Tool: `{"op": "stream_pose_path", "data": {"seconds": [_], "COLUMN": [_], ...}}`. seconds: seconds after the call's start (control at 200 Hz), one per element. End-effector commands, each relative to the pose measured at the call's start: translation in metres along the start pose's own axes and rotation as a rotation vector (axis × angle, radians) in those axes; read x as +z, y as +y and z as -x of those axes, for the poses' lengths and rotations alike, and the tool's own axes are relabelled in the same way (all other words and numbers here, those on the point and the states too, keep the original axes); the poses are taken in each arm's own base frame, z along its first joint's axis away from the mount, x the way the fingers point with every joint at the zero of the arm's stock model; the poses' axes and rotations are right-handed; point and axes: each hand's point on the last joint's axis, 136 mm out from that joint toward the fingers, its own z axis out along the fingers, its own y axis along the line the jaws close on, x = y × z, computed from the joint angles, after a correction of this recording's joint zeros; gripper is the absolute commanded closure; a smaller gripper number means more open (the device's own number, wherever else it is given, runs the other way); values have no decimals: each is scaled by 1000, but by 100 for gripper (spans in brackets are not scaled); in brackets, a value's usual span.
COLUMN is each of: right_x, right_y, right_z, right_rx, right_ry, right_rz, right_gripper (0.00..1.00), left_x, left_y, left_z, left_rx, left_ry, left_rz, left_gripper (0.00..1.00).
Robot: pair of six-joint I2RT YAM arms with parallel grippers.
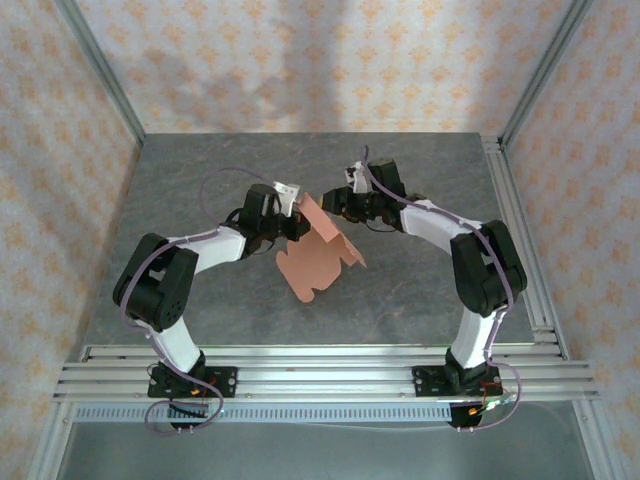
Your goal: Fold the paper box
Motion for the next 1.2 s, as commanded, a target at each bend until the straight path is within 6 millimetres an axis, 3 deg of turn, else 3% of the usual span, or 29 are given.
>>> {"op": "stream_pose_path", "data": {"seconds": [0.0, 0.14, 0.32, 0.491, 0.611, 0.766, 0.941, 1.061, 1.196], "right_x": [-2, -33, -89, -143, -163, -162, -159, -146, -128], "right_y": [11, -4, -26, -53, -61, -33, 15, 49, 73], "right_z": [-9, 23, 52, 45, 30, 21, 36, 43, 49], "right_rx": [23, 47, 89, 156, 172, 145, 138, 115, 103], "right_ry": [13, -135, -348, -493, -525, -490, -518, -503, -471], "right_rz": [23, -34, -97, -188, -213, -73, 157, 251, 323], "right_gripper": [53, 48, 30, 27, 29, 35, 39, 39, 41], "left_x": [-6, -8, -8, -19, -19, -21, -22, -23, -24], "left_y": [-1, 11, 21, 37, 41, 32, 20, 16, 14], "left_z": [39, 31, 26, 34, 37, 56, 70, 71, 72], "left_rx": [8, -26, -132, -282, -400, -497, -498, -472, -458], "left_ry": [-121, -107, -125, -207, -209, -276, -300, -289, -286], "left_rz": [6, 42, 9, -15, -52, -146, -220, -225, -227], "left_gripper": [100, 100, 100, 100, 100, 100, 100, 100, 100]}}
